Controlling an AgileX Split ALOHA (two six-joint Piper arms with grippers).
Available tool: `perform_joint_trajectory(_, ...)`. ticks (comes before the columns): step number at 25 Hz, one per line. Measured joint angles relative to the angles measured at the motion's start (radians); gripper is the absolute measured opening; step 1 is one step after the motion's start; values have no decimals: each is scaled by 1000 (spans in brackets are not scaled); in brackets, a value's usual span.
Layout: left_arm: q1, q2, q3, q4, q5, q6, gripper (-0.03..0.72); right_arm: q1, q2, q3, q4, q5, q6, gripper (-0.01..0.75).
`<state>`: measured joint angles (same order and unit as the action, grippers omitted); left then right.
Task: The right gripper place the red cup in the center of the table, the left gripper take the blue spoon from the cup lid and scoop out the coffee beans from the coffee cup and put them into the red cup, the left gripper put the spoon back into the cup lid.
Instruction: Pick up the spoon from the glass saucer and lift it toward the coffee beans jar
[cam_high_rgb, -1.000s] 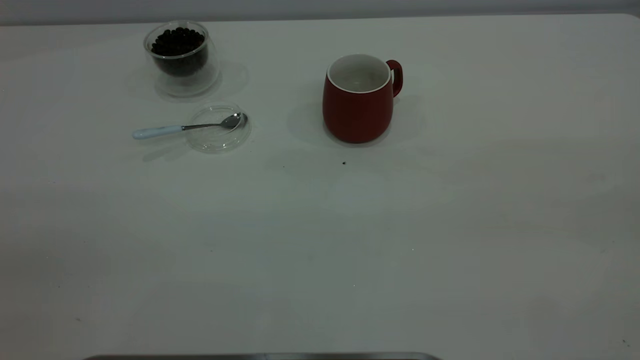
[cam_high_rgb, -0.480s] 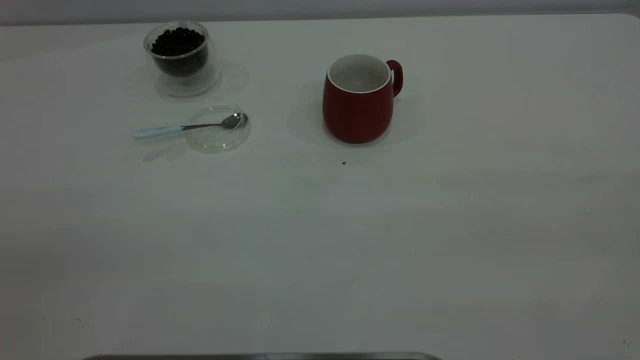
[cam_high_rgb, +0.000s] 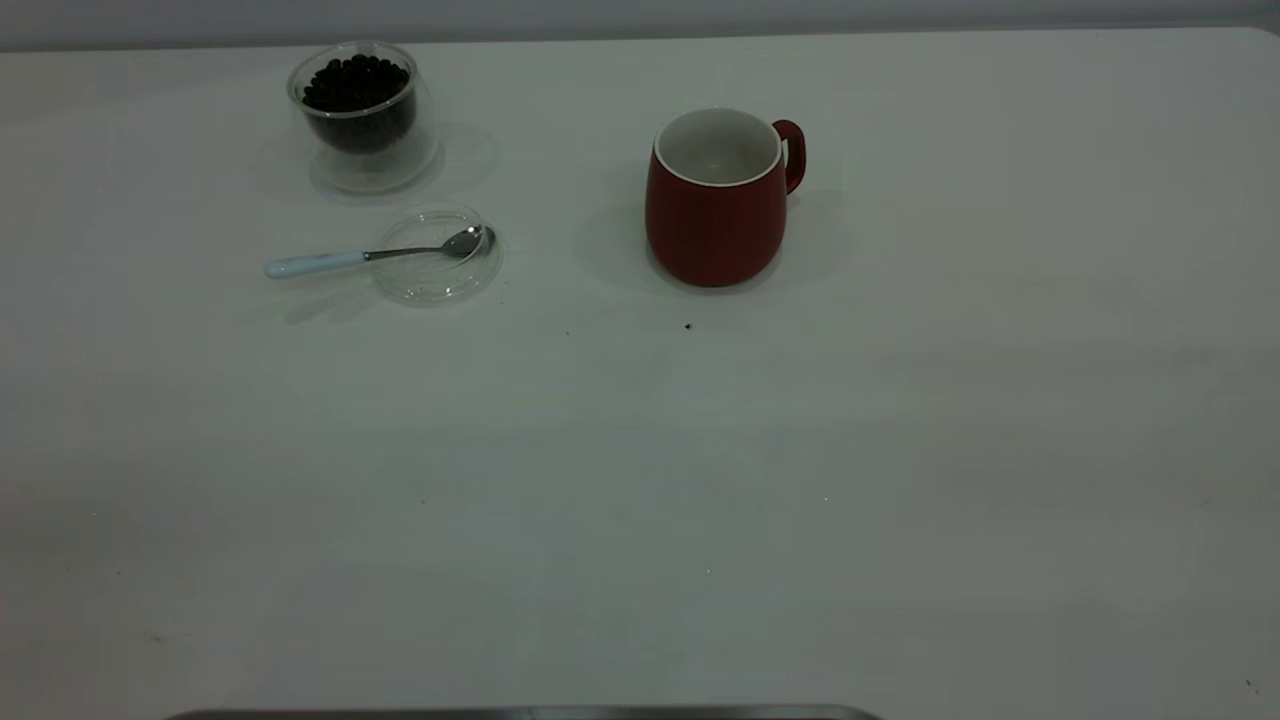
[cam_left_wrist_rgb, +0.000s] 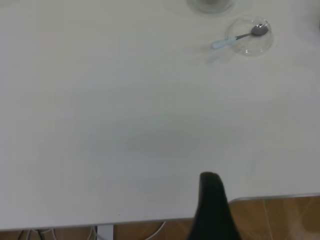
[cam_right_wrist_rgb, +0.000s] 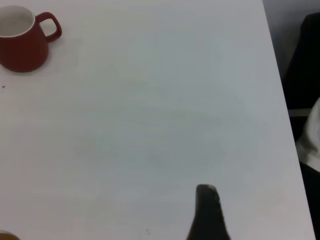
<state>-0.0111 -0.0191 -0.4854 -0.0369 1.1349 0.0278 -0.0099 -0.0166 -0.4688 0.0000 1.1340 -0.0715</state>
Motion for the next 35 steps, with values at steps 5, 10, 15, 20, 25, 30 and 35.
perform_joint_trajectory(5,0,0,0,0,0,0,595,0,0,0,0,0,-7,591)
perform_joint_trajectory(10,0,0,0,0,0,0,595,0,0,0,0,0,-7,591)
perform_joint_trajectory(15,0,0,0,0,0,0,595,0,0,0,0,0,-7,590)
perform_joint_trajectory(20,0,0,0,0,0,0,595,0,0,0,0,0,-8,590)
perform_joint_trajectory(25,0,0,0,0,0,0,595,0,0,0,0,0,-8,590)
perform_joint_trajectory(30,0,0,0,0,0,-7,595,0,0,0,0,0,-8,590)
perform_joint_trajectory(35,0,124,-57,-6,11,-28,595,0,0,0,0,0,-8,590)
